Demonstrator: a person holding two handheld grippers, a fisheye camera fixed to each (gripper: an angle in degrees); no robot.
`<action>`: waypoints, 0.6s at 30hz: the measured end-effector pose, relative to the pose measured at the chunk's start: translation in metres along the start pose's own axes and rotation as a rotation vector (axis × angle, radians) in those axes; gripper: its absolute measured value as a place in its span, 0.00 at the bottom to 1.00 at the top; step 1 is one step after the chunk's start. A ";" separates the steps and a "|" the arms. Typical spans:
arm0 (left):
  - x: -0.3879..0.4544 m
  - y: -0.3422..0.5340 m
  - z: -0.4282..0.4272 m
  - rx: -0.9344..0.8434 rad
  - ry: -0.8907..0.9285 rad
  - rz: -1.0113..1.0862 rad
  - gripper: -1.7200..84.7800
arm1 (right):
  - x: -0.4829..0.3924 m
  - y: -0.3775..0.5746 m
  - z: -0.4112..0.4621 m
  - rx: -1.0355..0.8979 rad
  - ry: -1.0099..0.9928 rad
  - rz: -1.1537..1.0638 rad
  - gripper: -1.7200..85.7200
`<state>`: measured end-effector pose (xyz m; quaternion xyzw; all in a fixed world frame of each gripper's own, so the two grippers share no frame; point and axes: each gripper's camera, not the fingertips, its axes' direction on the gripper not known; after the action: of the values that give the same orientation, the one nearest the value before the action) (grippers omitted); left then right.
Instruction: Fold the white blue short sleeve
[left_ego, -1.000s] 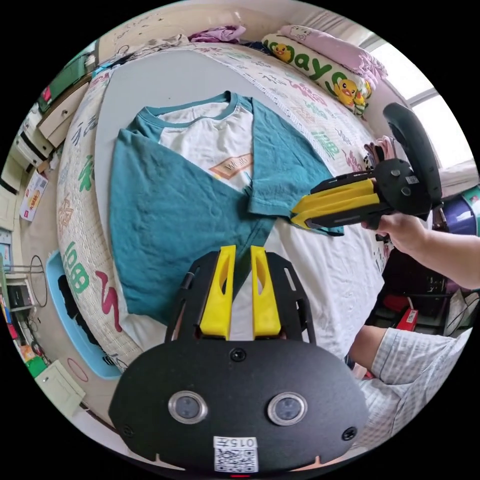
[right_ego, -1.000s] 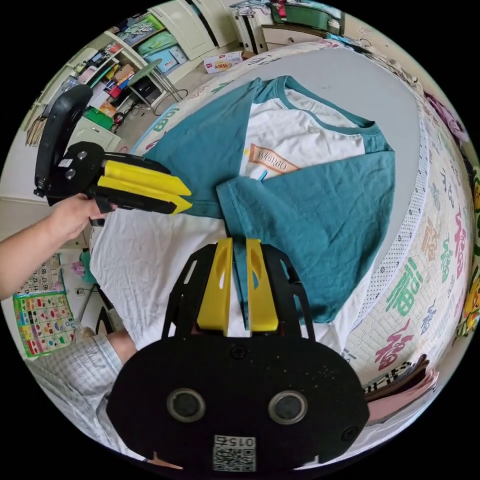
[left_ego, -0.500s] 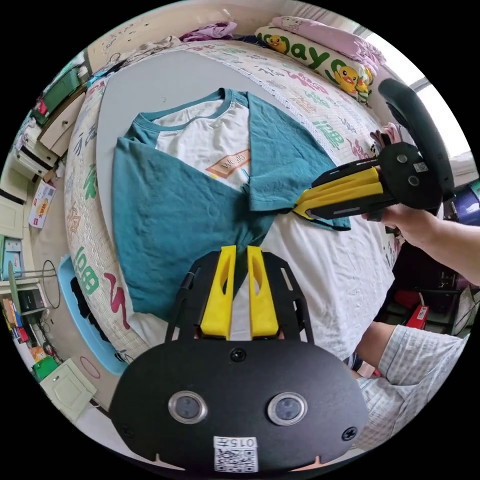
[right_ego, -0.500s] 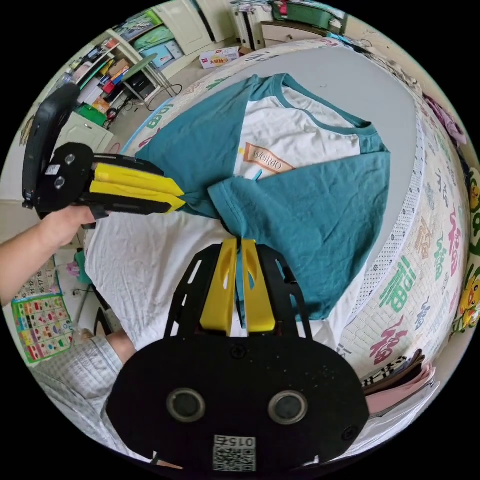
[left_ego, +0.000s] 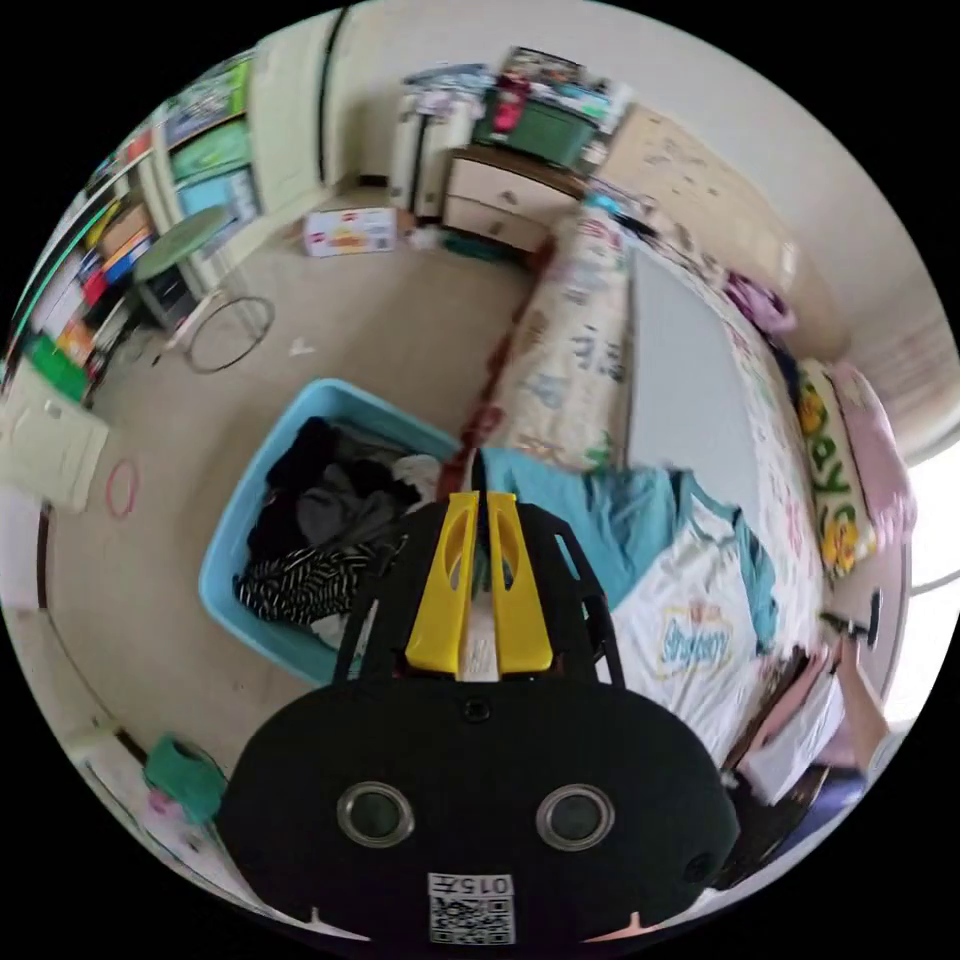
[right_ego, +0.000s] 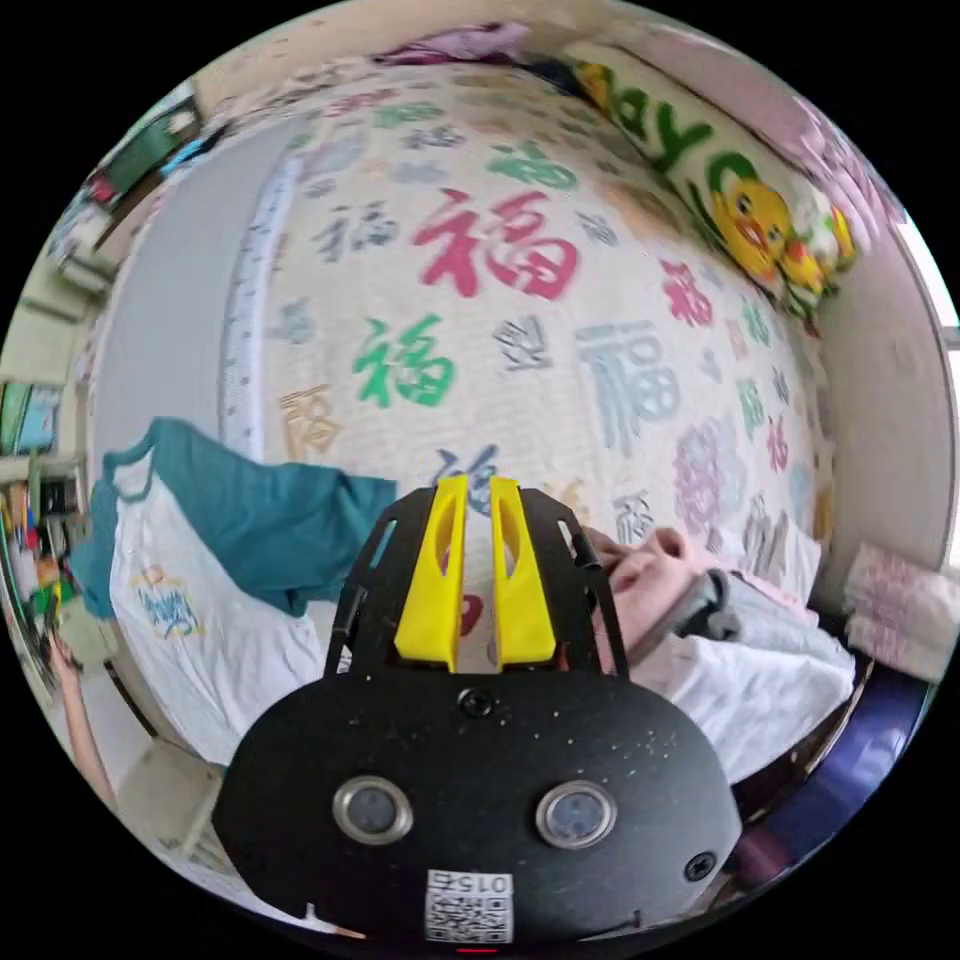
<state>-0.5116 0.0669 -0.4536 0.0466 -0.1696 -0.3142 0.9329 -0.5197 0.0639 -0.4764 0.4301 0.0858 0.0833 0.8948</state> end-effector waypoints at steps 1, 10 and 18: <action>0.002 0.001 -0.004 0.024 0.026 0.040 0.01 | 0.001 0.004 -0.003 0.032 -0.043 -0.003 0.07; 0.119 -0.008 0.090 -0.205 0.176 0.500 0.01 | -0.194 0.030 0.052 0.044 -0.420 -0.518 0.06; 0.133 -0.028 0.152 -0.281 0.125 0.544 0.01 | -0.248 0.035 0.113 -0.007 -0.165 -0.559 0.01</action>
<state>-0.4809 -0.0324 -0.2784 -0.1107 -0.0732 -0.0702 0.9887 -0.7381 -0.0550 -0.3596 0.3919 0.1276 -0.2017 0.8885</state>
